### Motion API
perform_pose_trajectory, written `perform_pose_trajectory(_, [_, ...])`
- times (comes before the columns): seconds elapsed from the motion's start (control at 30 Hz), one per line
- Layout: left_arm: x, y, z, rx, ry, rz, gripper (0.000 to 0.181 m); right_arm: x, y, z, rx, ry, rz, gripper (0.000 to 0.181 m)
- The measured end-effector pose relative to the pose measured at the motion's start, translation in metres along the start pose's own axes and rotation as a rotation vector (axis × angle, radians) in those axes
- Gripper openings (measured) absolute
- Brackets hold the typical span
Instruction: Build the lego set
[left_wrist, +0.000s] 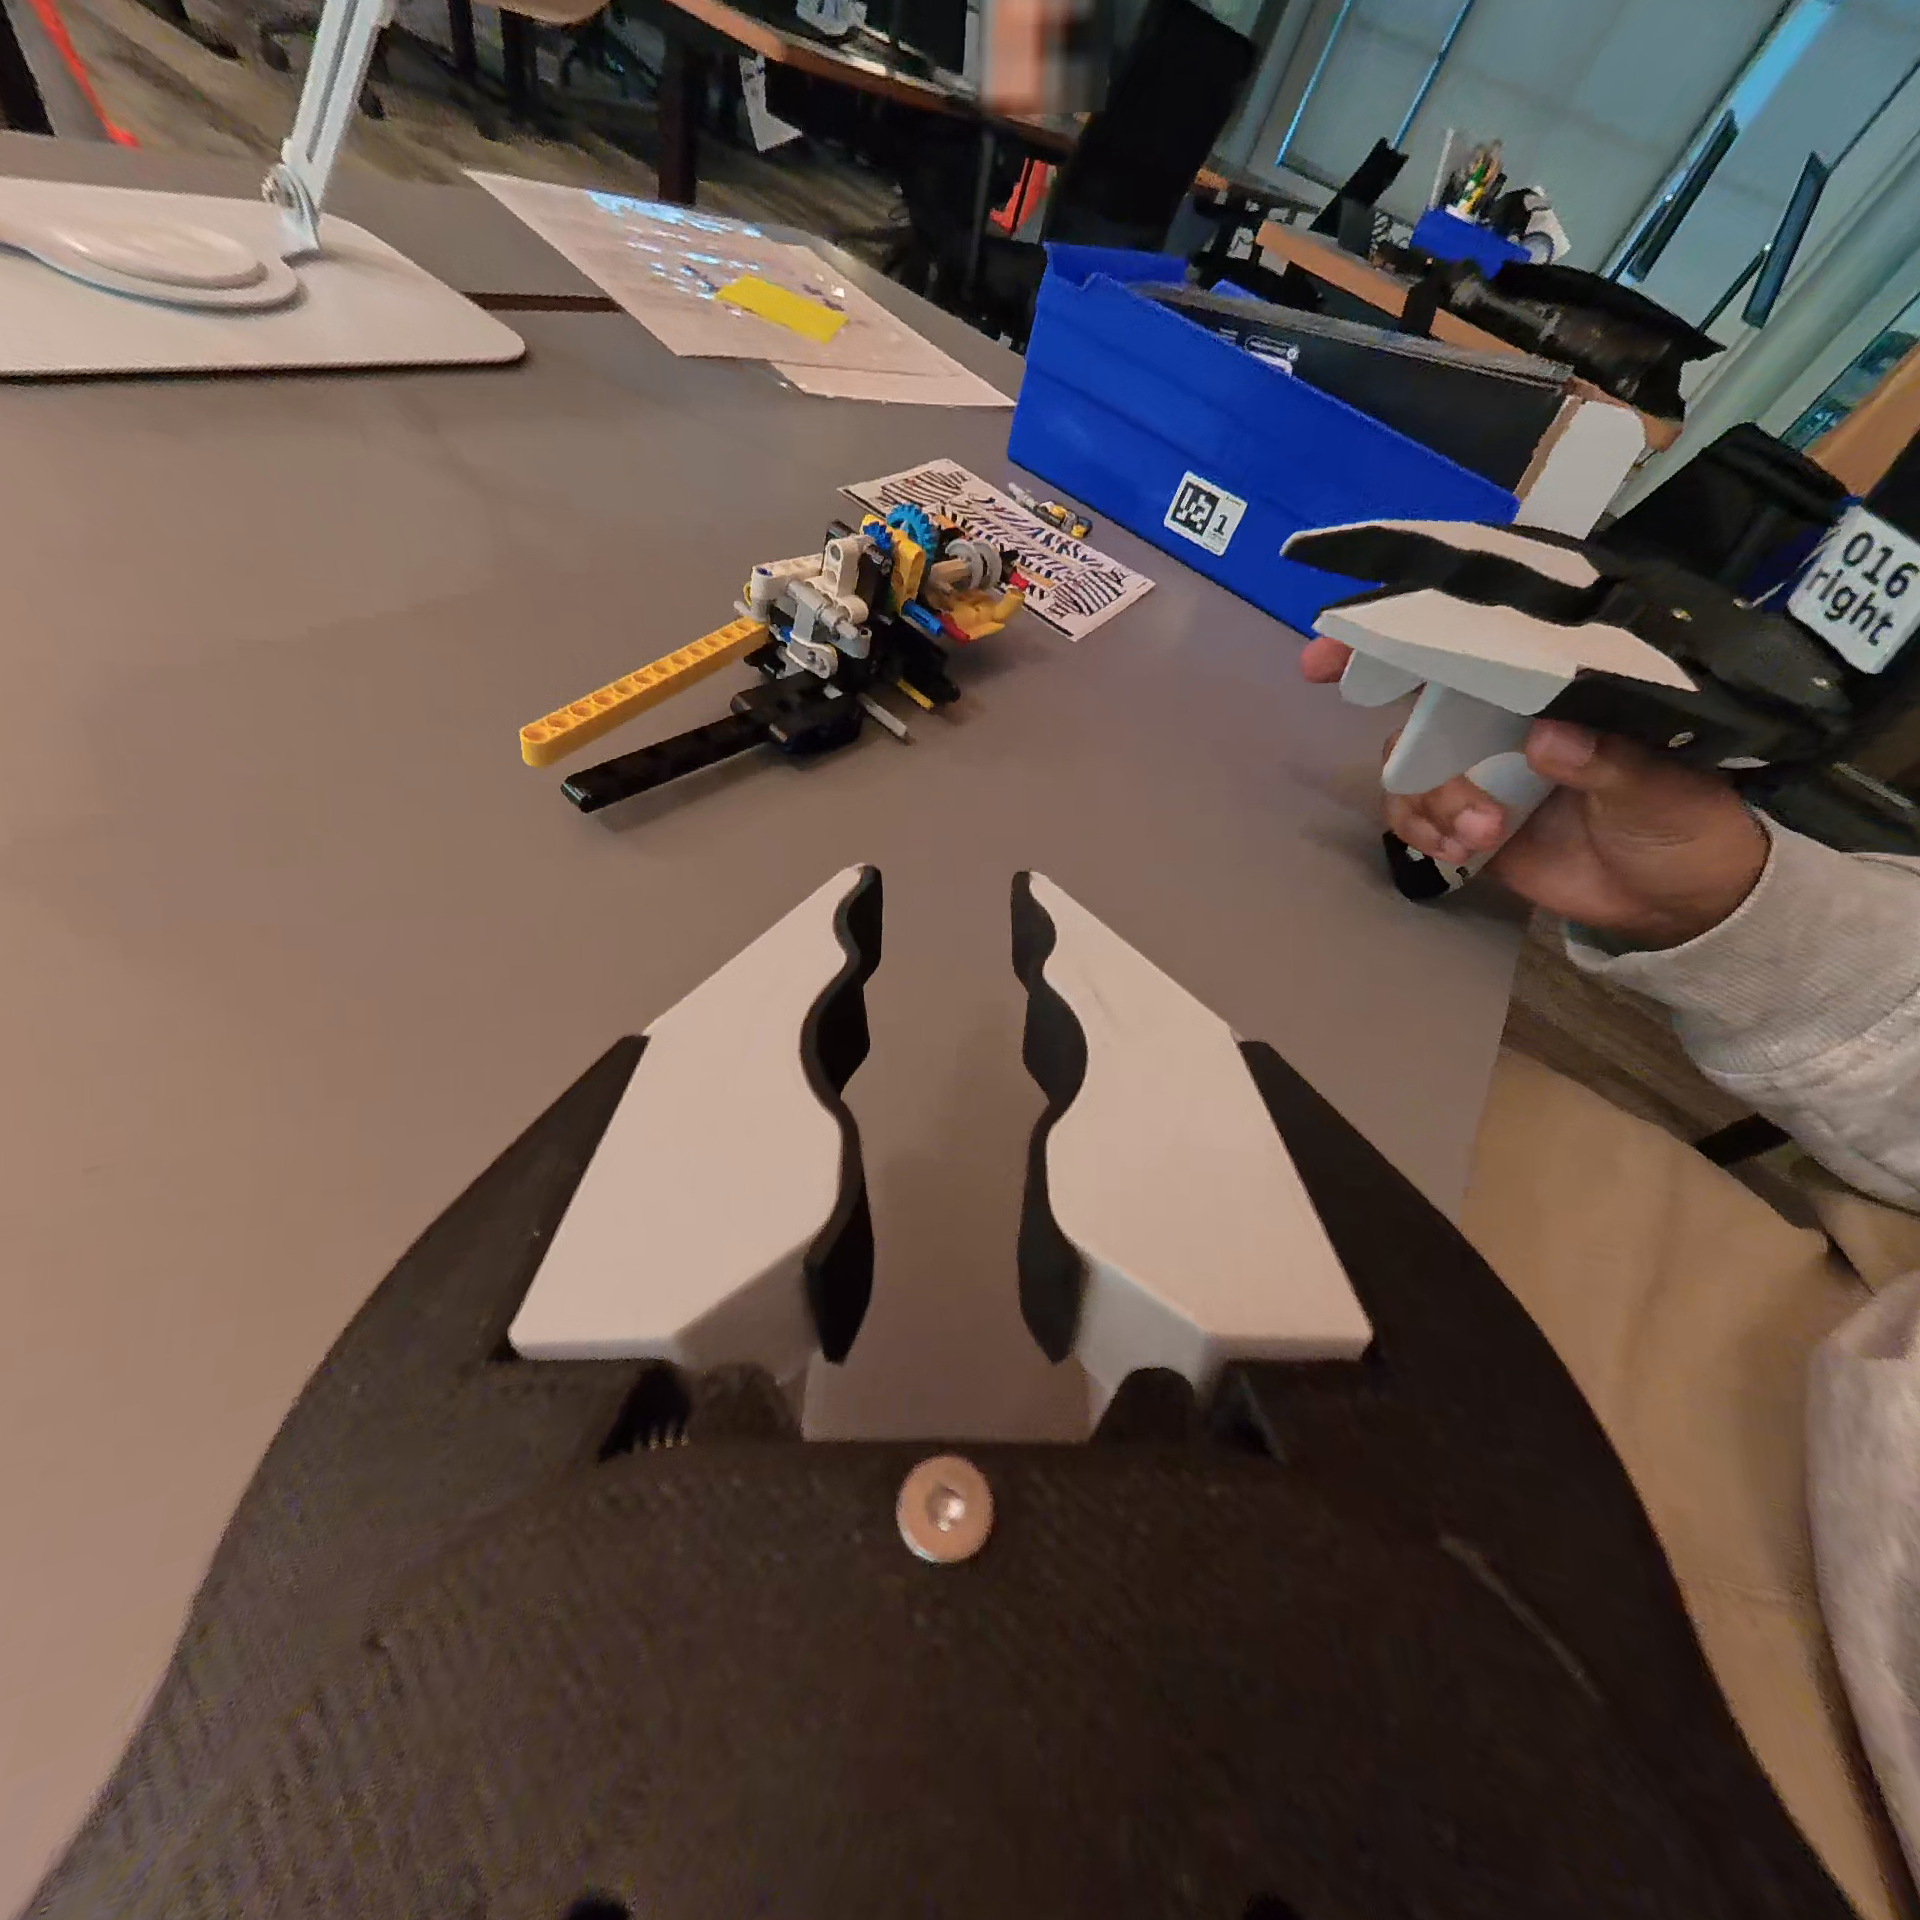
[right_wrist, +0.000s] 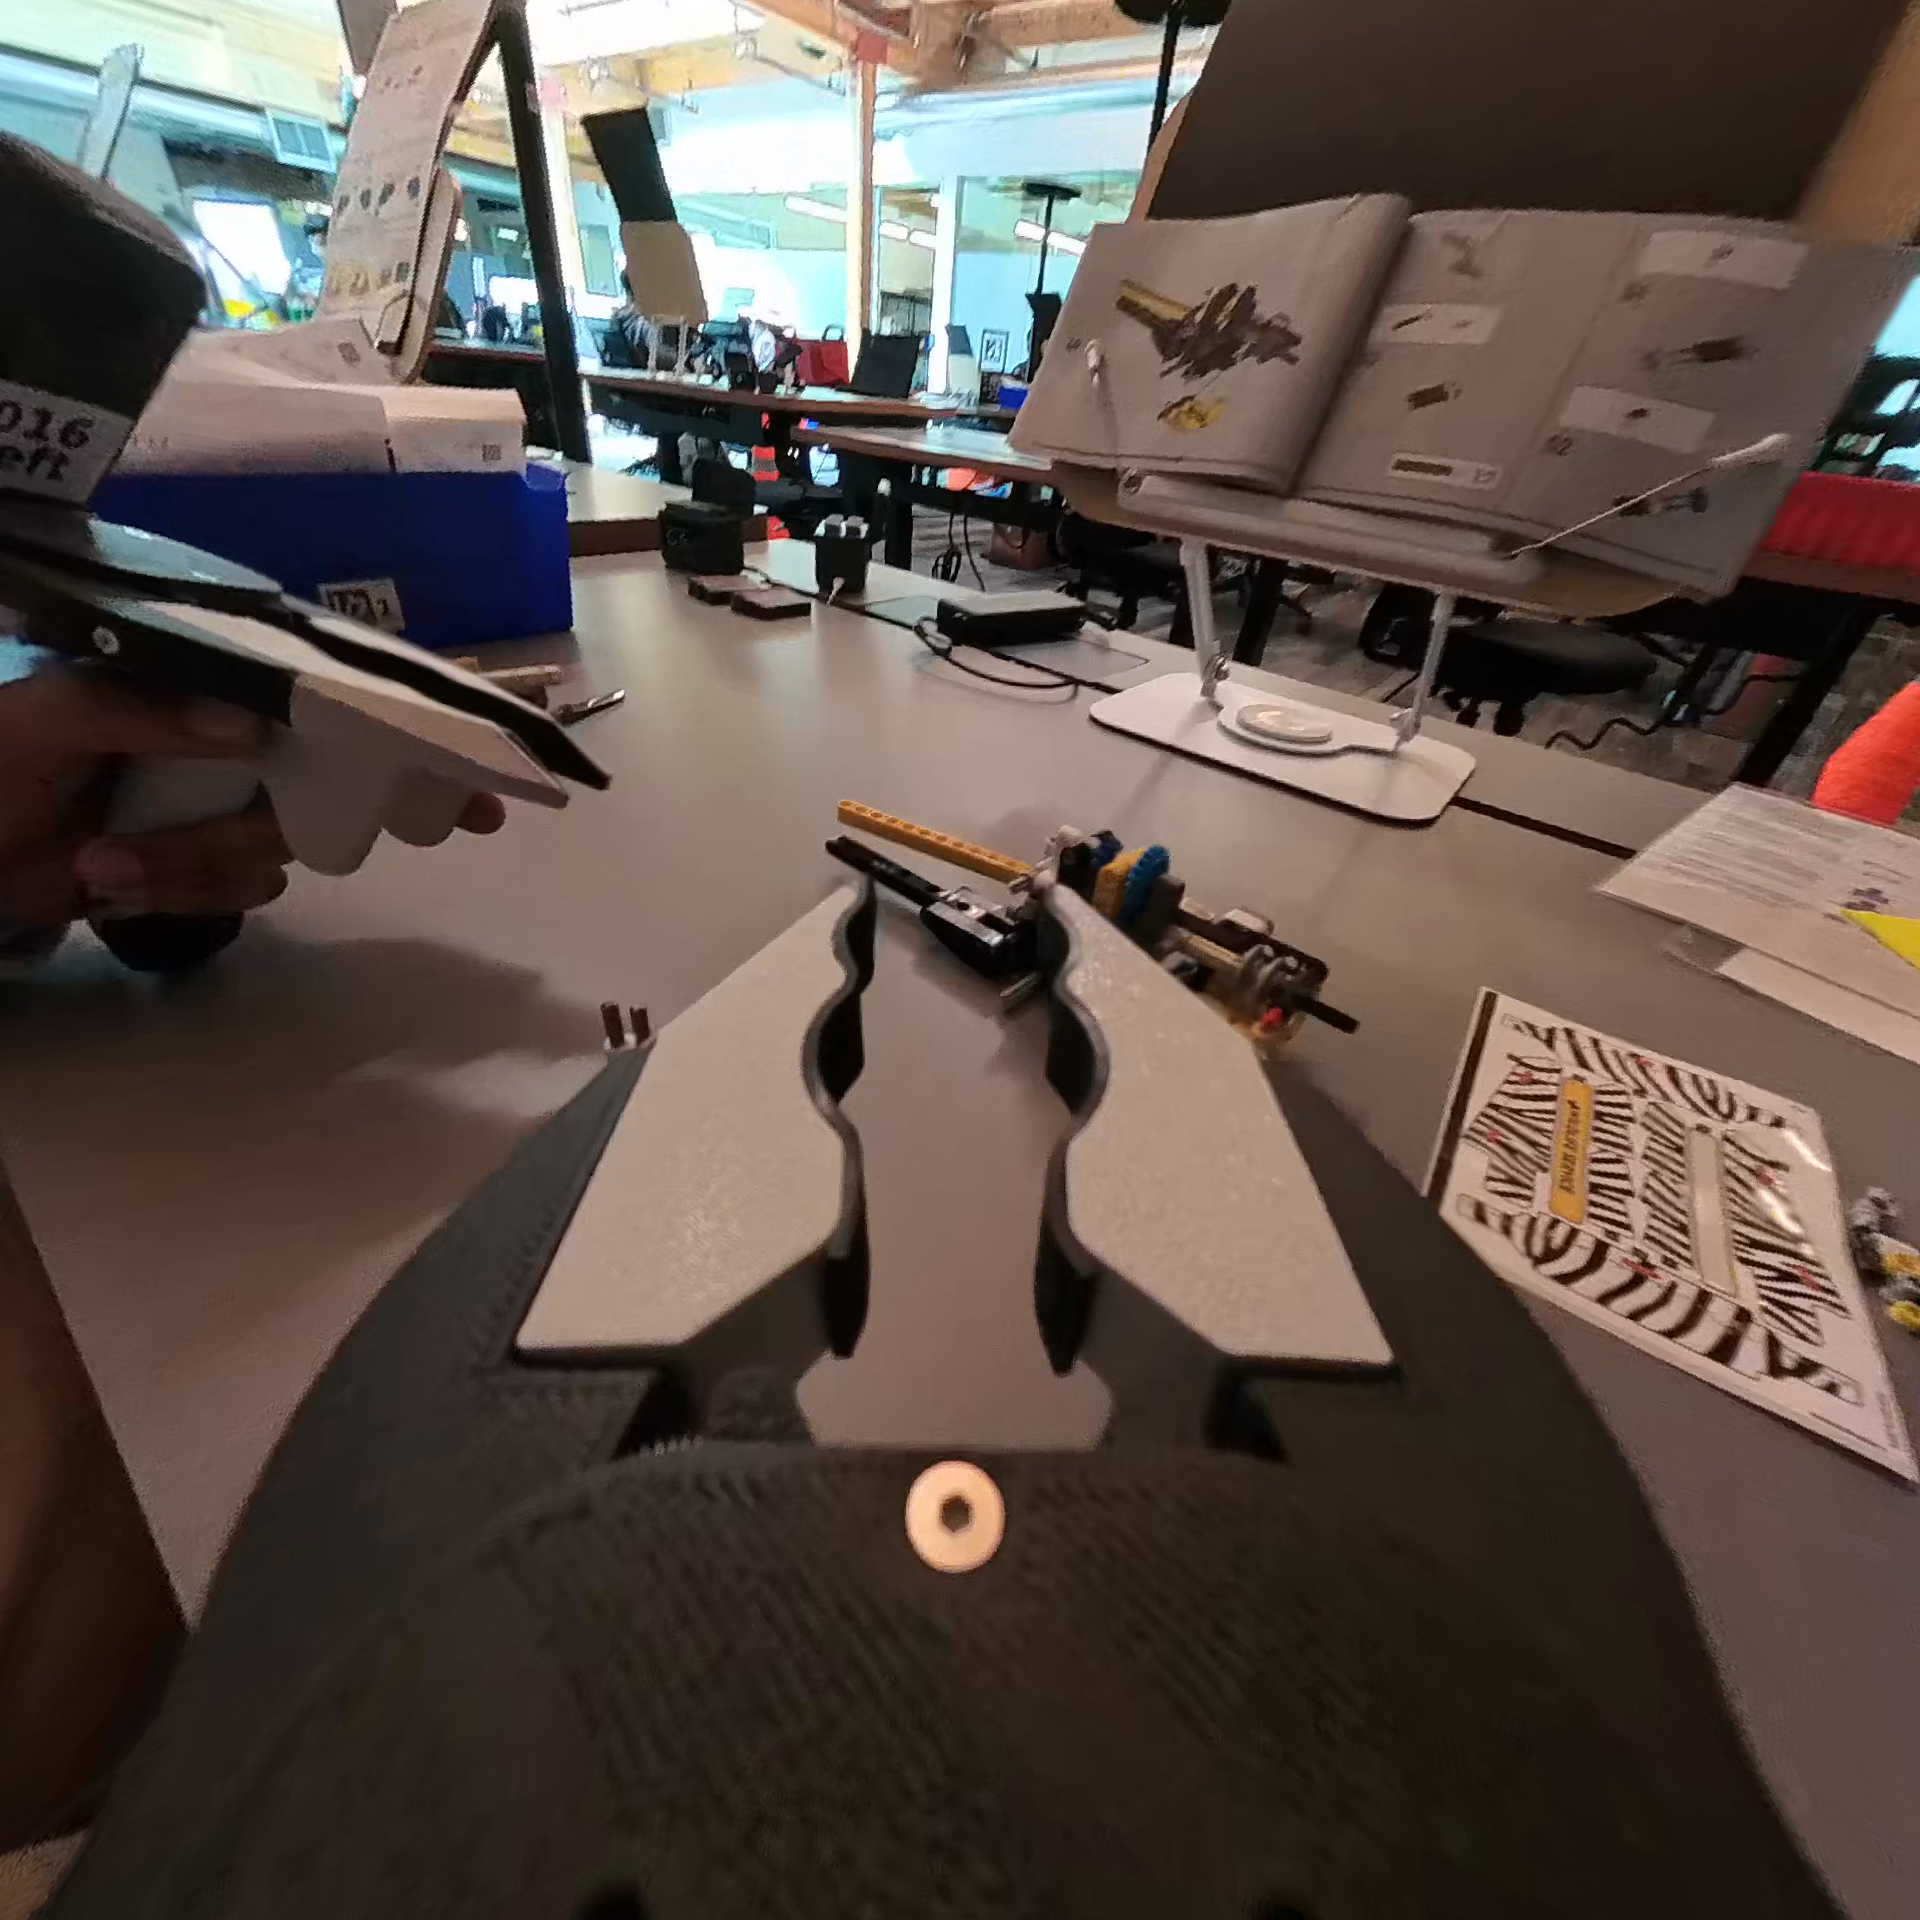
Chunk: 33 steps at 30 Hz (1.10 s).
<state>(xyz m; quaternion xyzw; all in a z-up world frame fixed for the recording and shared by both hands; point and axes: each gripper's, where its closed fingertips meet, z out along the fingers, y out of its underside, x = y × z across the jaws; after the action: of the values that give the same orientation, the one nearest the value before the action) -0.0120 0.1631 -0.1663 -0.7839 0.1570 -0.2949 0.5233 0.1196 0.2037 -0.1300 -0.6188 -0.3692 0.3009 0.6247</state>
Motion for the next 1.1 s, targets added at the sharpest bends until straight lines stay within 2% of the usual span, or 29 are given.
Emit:
perform_pose_trajectory(0.03, [0.001, 0.001, -0.001, 0.003, 0.001, -0.001, 0.024, -0.001, 0.003, 0.002, -0.022, -0.006, 0.000, 0.032])
perform_pose_trajectory(0.1, [0.005, 0.002, -0.005, 0.007, 0.000, 0.001, 0.026, 0.004, 0.010, 0.008, -0.075, 0.025, 0.011, 0.050])
perform_pose_trajectory(0.27, [0.003, 0.004, -0.015, 0.025, -0.054, -0.005, 0.032, 0.011, 0.030, 0.023, -0.219, 0.028, 0.081, 0.067])
perform_pose_trajectory(0.37, [-0.012, 0.002, -0.024, 0.059, -0.181, -0.028, 0.049, 0.008, 0.031, 0.032, -0.228, -0.030, 0.157, 0.058])
perform_pose_trajectory(0.43, [-0.019, 0.000, -0.032, 0.077, -0.293, 0.034, 0.061, 0.006, 0.014, 0.035, -0.113, -0.059, 0.233, 0.047])
perform_pose_trajectory(0.5, [-0.023, -0.004, -0.039, 0.107, -0.383, 0.086, 0.069, 0.004, 0.002, 0.036, -0.026, -0.079, 0.306, 0.047])
perform_pose_trajectory(0.6, [-0.027, -0.006, -0.046, 0.131, -0.460, 0.101, 0.090, -0.002, 0.008, 0.043, -0.076, -0.103, 0.281, 0.053])
perform_pose_trajectory(0.7, [-0.029, -0.011, -0.035, 0.120, -0.445, -0.022, 0.102, 0.002, 0.007, 0.045, -0.071, -0.056, 0.170, 0.052])
perform_pose_trajectory(0.77, [-0.032, -0.036, -0.017, 0.127, -0.465, -0.024, 0.105, 0.012, 0.006, 0.043, -0.063, 0.009, 0.062, 0.050])
perform_pose_trajectory(0.87, [-0.047, -0.100, 0.026, 0.092, -0.548, 0.094, 0.116, 0.026, 0.004, 0.042, -0.054, 0.067, -0.035, 0.048])
perform_pose_trajectory(1.0, [-0.061, -0.211, 0.106, 0.197, -0.557, 0.207, 0.118, 0.042, 0.001, 0.038, -0.025, 0.075, 0.092, 0.049])
perform_pose_trajectory(1.1, [-0.093, -0.263, 0.176, 0.177, -0.644, 0.286, 0.118, 0.060, 0.002, 0.033, -0.030, 0.089, 0.190, 0.053])
